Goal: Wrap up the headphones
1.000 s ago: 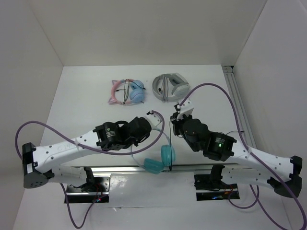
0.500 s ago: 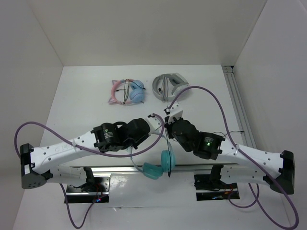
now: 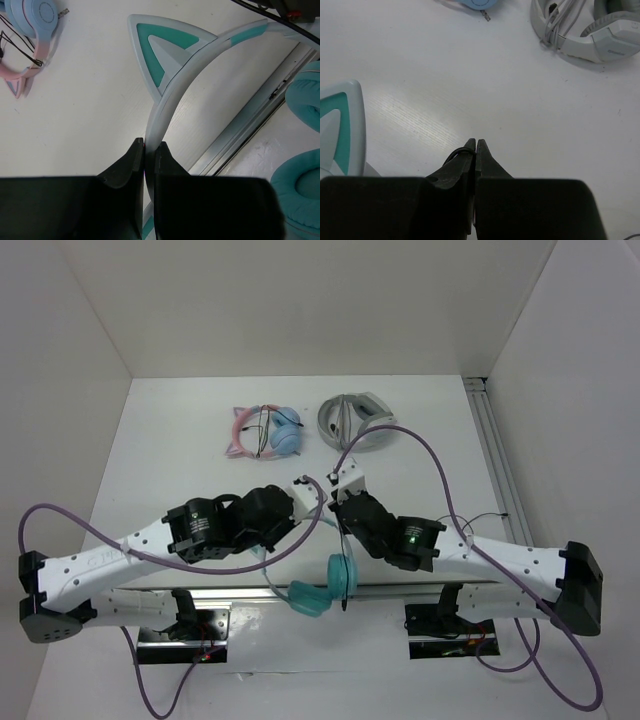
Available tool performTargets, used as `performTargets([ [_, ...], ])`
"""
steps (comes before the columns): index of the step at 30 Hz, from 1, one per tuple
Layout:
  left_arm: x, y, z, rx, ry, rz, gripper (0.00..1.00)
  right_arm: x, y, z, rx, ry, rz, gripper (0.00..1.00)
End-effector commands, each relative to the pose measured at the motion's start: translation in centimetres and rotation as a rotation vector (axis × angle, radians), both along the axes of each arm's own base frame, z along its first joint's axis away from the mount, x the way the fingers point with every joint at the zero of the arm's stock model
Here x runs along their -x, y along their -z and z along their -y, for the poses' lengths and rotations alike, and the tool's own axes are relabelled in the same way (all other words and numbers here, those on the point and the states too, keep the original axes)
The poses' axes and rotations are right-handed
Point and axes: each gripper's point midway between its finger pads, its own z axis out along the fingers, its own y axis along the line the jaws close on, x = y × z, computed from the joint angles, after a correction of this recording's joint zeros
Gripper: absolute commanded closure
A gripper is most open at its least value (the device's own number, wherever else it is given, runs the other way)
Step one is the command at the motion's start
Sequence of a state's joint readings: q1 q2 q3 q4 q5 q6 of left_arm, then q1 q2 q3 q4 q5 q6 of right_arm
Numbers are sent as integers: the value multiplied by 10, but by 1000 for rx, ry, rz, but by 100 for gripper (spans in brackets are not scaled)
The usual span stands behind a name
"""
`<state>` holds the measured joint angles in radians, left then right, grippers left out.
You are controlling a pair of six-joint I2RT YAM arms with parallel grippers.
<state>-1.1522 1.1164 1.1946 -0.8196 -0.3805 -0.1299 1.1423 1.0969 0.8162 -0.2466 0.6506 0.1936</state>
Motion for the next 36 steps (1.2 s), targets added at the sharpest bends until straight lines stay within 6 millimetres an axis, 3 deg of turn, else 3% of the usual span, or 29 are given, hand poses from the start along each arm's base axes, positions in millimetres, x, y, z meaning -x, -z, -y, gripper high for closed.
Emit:
performTargets([
  [1, 16, -47, 26, 227, 111, 12, 100, -11, -18, -4, -70, 53, 50, 100],
  [7, 33, -83, 25, 384, 188, 32, 100, -5, -23, -15, -193, -91, 41, 100],
  [9, 40, -86, 26, 404, 220, 17, 100, 0, -35, -26, -264, -204, 56, 100],
  [15, 44, -90, 32, 416, 256, 9, 100, 17, -31, -53, -286, -429, 19, 100],
  [18, 43, -90, 35, 426, 257, 14, 100, 25, -40, -64, -312, -503, 27, 100],
  [23, 50, -108, 39, 508, 290, 17, 100, 38, -35, -74, -365, -609, 38, 100],
  [29, 55, -127, 36, 588, 297, 34, 100, 48, -46, -89, -481, -757, 60, 90],
  [36, 44, -150, 21, 669, 197, 93, 100, 45, -34, -100, -532, -793, 47, 76],
])
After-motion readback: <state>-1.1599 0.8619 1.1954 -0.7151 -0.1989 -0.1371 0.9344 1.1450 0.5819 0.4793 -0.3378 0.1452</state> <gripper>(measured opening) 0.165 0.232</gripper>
